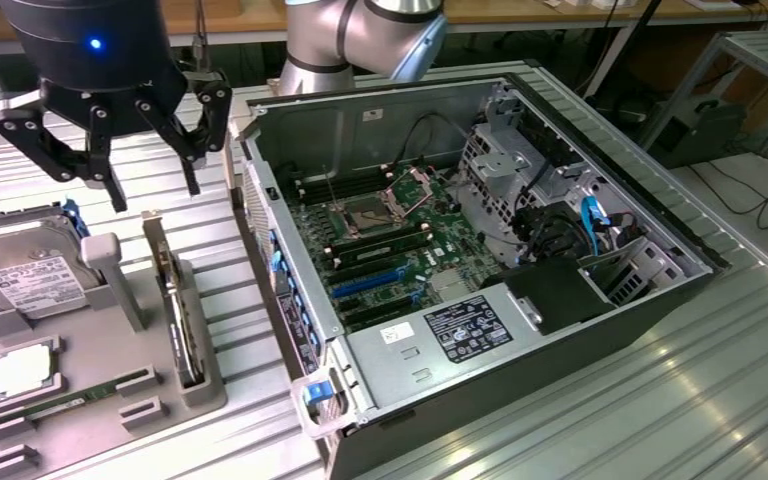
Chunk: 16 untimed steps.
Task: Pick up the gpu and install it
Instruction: 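Pick up the gpu and move the gpu toward the slot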
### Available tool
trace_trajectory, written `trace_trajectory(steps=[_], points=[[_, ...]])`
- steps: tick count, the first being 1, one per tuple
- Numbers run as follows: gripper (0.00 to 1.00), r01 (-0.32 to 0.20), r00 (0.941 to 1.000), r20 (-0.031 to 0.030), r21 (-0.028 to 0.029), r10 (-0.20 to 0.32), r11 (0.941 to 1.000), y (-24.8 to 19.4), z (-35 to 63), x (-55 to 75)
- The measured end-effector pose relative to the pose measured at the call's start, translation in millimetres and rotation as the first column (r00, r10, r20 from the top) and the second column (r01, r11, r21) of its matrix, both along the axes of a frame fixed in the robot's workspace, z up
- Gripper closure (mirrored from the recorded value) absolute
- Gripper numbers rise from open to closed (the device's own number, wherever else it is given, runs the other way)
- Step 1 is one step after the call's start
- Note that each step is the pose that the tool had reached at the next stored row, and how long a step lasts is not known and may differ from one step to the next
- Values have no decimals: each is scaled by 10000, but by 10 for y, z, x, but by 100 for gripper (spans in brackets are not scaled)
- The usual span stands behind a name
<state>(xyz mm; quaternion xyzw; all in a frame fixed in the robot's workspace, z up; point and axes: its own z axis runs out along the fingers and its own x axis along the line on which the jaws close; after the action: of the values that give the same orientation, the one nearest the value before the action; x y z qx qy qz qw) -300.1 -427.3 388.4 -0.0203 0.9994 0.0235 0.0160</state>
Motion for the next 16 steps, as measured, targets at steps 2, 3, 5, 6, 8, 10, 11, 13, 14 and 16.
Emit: trace_trajectory(steps=[2, 3, 5, 6, 8, 10, 11, 13, 14, 16], points=[[40, 0, 10000, -1, -1, 0, 10000, -37, 0, 0], [40, 1, 10000, 0, -1, -1, 10000, -55, -1, 0], [40, 0, 10000, 2, 0, 0, 10000, -92, -2, 0], [40, 1, 10000, 3, 0, -1, 10000, -110, -2, 0], [40, 0, 10000, 4, -1, 0, 10000, -144, -3, 0], [40, 2, 10000, 6, 0, -2, 10000, -147, -11, -8], [40, 1, 10000, 5, 0, -1, 10000, -147, -17, -16], [40, 0, 10000, 5, -1, 0, 10000, -148, -29, -37], [40, 1, 10000, 6, 0, -1, 10000, -147, -35, -46], [40, 0, 10000, 6, 0, 0, 10000, -147, -44, -60]])
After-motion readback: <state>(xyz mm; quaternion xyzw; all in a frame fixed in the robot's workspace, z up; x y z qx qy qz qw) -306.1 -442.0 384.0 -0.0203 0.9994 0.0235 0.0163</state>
